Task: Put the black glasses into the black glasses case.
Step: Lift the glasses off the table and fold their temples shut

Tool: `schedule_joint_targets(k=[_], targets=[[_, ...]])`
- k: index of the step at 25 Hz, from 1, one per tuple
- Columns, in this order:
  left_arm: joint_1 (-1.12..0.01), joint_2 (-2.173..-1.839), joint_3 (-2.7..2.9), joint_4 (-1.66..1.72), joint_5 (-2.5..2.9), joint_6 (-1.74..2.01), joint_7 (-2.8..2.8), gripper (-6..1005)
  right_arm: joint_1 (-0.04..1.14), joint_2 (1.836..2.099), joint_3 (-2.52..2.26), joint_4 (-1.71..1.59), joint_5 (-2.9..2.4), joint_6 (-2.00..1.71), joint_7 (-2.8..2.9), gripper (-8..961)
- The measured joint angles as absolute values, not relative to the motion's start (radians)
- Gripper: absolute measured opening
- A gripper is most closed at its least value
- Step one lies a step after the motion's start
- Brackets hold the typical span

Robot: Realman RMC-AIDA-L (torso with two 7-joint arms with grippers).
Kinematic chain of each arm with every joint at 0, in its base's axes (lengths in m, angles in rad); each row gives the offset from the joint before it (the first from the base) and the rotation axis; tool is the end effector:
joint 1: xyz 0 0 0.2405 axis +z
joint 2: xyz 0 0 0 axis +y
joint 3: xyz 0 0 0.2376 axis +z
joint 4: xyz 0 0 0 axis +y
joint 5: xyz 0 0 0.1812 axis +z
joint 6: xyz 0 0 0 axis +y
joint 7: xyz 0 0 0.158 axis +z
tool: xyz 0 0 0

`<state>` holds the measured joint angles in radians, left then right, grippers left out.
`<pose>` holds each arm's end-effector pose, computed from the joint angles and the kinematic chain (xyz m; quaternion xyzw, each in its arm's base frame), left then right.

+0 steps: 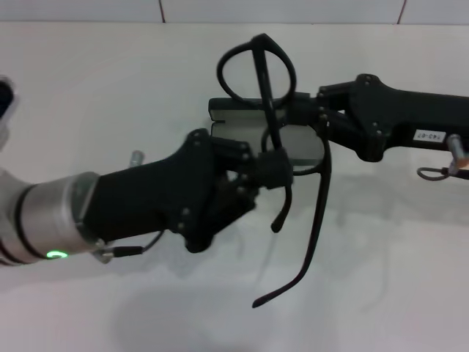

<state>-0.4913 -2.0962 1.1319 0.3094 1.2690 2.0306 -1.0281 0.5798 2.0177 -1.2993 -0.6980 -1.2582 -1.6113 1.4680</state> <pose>-0.1533 0.2230 -0.0040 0.8249 0.0797 0.5587 0.0308 0.1179 0.2976 -0.0009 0.9075 -0.1214 -0.4017 0.0176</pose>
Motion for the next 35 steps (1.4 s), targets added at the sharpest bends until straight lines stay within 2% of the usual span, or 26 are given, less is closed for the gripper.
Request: schedule_joint_targets(k=[9,35], targets=[[-0.51,-2.097,1.139,0.28,1.27,2.015,-1.013,35,0.65,2.026,-1.312,-0.622,-1.256,-1.624,1.443,55],[-0.504,-2.097,1.128,0.252,1.268,1.921,-1.012,36,0.652,2.026,-1.327,-0.62,-1.252,-1.674,1.442,56]])
